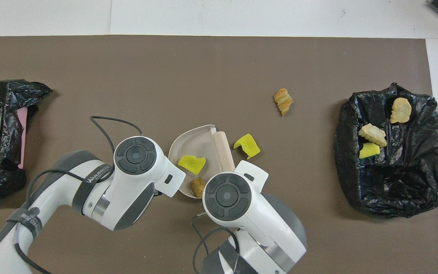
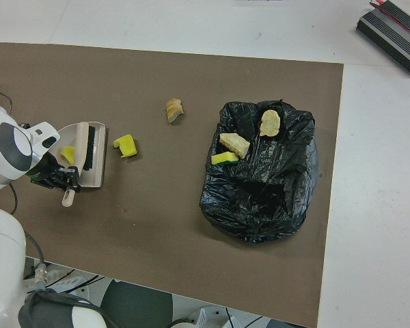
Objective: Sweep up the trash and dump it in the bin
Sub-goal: 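Sweep the yellow sponge pieces into the dustpan with the right gripper, then move the brush with the right gripper behind the remaining bread pieces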
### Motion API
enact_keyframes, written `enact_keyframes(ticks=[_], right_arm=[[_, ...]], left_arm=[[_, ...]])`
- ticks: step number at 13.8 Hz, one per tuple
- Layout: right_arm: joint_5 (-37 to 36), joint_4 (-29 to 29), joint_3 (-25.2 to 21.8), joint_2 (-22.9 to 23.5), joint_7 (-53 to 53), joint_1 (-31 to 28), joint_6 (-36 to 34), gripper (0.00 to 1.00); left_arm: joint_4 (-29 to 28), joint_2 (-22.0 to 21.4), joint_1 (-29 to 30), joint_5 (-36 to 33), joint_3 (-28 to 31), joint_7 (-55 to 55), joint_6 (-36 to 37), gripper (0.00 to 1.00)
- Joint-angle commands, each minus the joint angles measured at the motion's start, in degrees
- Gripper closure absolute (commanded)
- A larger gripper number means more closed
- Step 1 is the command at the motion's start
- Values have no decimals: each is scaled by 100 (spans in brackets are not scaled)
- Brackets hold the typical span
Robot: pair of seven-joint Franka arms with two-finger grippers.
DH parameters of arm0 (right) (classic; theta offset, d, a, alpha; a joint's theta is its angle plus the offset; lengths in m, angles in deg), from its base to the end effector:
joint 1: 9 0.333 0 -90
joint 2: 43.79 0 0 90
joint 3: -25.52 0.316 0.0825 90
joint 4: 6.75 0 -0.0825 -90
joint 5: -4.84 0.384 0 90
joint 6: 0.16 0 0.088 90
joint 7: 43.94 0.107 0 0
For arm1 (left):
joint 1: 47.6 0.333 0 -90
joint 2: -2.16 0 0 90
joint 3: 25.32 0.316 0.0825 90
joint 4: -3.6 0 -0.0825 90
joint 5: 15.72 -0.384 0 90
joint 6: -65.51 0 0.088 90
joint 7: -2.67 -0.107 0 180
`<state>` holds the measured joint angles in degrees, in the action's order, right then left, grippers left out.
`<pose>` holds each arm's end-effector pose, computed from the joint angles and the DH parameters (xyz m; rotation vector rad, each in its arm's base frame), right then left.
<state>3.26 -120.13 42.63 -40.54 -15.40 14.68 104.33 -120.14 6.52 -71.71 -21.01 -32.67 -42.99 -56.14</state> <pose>0.4144 0.3523 0.4237 2.9857 0.3370 -0.2516 0.4586 -0.2753 0.3540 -2.3600 1.9859 0.1836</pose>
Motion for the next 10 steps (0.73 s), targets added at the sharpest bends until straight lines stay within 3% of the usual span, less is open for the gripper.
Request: enact_keyframes(ticks=[1, 5, 8, 10], right_arm=[[-489, 395, 38, 387, -479, -529, -140, 100], [-1518, 1026, 38, 1036, -1709, -1654, -43, 100], [-2335, 1563, 29, 1538, -1992, -1849, -131, 100], [-2688, 1600, 21, 1653, -2438, -2111, -105, 100]], left_arm=[[-125, -76, 126, -7, -12, 75, -113, 100], [111, -23, 144, 10, -21, 242, 245, 100], [148, -14, 135, 10, -12, 260, 371, 100], [217, -6, 136, 2, -12, 268, 379, 100]])
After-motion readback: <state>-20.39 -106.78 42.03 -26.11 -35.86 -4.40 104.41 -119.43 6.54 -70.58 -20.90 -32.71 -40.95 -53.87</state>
